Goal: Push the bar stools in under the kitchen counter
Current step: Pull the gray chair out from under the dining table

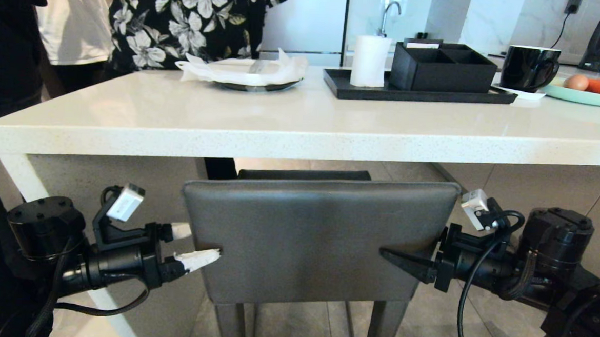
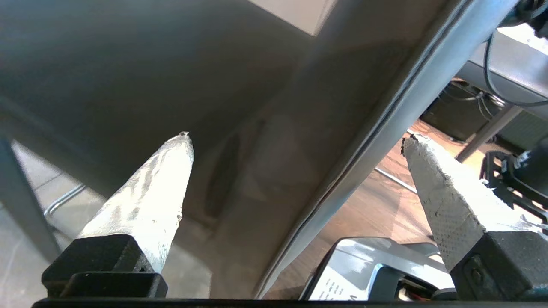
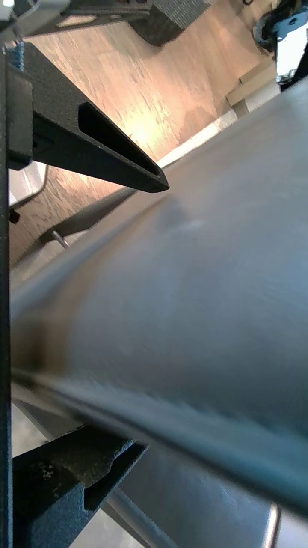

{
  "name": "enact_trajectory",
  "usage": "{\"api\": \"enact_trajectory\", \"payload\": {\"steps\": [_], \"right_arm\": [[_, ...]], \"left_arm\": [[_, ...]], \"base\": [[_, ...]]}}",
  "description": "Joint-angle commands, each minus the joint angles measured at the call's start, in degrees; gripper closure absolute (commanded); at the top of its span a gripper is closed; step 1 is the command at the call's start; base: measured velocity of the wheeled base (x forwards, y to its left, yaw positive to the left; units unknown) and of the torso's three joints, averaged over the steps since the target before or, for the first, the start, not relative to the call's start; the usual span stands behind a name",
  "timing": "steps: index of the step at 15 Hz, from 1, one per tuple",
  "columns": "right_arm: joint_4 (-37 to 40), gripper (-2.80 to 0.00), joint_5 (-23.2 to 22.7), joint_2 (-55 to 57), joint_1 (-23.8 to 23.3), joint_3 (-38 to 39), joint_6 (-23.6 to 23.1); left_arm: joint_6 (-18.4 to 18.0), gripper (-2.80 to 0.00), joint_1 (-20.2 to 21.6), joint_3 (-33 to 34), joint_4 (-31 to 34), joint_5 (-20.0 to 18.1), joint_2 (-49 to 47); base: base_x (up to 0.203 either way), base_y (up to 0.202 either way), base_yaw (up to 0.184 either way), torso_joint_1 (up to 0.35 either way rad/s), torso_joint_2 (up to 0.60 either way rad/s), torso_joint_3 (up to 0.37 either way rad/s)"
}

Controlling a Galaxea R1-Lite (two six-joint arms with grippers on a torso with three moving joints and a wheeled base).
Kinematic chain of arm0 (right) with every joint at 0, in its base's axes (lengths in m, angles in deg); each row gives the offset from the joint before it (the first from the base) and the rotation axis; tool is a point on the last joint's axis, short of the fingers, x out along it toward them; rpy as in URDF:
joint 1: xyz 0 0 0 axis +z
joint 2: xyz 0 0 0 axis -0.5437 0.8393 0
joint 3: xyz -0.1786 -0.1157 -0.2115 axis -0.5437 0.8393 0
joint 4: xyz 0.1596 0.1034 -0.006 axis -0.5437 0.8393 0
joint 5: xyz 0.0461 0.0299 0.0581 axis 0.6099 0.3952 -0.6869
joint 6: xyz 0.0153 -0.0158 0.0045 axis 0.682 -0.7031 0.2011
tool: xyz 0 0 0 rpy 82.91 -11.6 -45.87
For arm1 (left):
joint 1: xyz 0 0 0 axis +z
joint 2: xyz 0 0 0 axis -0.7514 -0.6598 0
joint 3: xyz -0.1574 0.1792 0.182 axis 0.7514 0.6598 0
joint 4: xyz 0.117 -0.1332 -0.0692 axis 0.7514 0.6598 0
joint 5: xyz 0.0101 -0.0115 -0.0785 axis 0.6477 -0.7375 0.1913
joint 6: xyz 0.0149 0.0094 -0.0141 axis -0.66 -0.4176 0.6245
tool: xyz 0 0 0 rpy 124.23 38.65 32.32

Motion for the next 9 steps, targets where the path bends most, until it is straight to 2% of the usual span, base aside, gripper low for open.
{"api": "enact_trajectory", "payload": {"steps": [1,9], "right_arm": [[-0.43,-2.8,-0.22,-0.32,0.01,0.59,-0.04],[-0.51,-2.8,-0.22,-0.77,0.19,0.89,-0.04]], "left_arm": [[0.12,-2.8,-1.71,-0.25,-0.5,0.46,0.37],[0.03,-2.8,-5.99,0.18,-0.5,0.8,1.62]], "base": [[0.0,0.0,0.0,0.0,0.0,0.0],[0.0,0.0,0.0,0.0,0.0,0.0]]}}
